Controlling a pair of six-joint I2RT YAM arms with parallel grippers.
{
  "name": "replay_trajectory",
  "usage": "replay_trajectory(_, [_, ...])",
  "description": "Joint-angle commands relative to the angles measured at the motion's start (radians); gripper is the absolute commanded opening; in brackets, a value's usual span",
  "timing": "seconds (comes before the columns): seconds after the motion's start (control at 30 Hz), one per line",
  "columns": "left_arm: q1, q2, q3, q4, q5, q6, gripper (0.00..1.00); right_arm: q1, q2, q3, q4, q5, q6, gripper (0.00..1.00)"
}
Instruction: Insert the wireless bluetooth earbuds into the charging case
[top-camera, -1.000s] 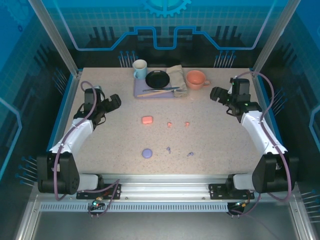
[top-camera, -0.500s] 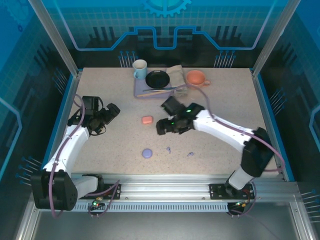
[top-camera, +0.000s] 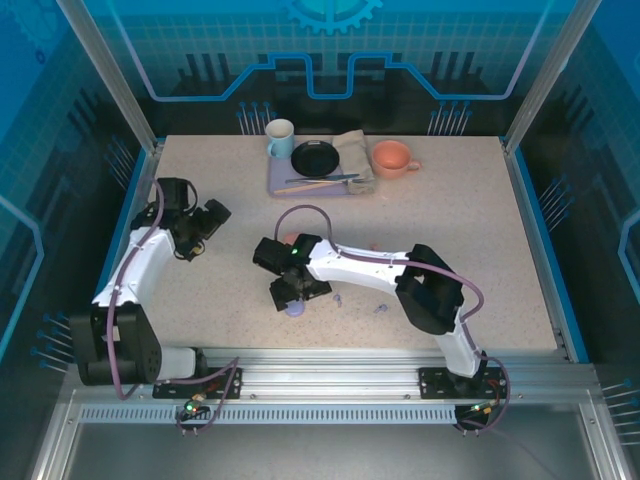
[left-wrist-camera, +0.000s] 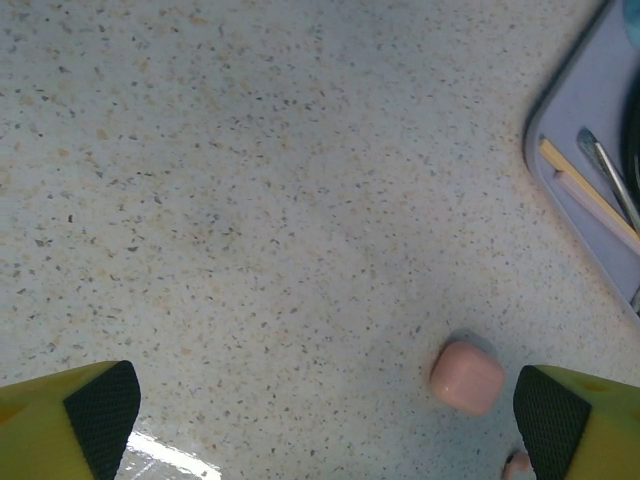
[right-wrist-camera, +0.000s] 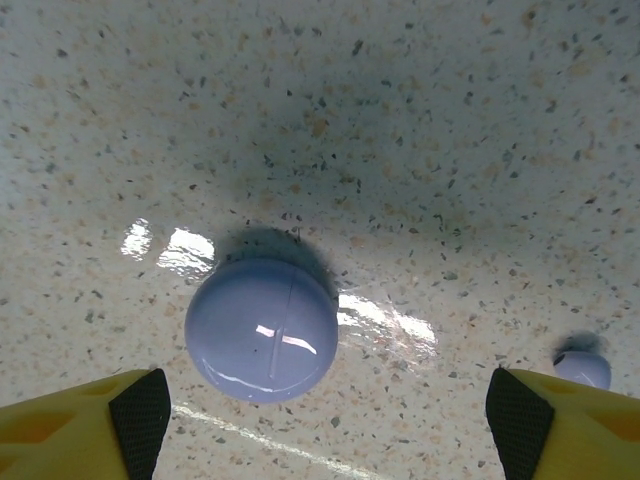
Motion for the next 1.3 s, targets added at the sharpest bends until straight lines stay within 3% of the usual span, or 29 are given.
replay_trajectory(0.0, [0.026,0.018,0.018,-0.01,0.055,0.019,0.99,0.02,0.034,0.035,-0.037,-0.015,0.029,0.86])
replay_trajectory(0.63, [0.038,0.023,0.004,0.027,0.092,0.016,0.99,0.045,0.113,0.05,-0.046,-0.022,0.042,0.85])
replay_trajectory(1.27, [0.038,0.019,0.016,0.044,0.118,-0.006,0.99,0.019,-0.025,-0.007,-0.096,0.044,0.096,0.85])
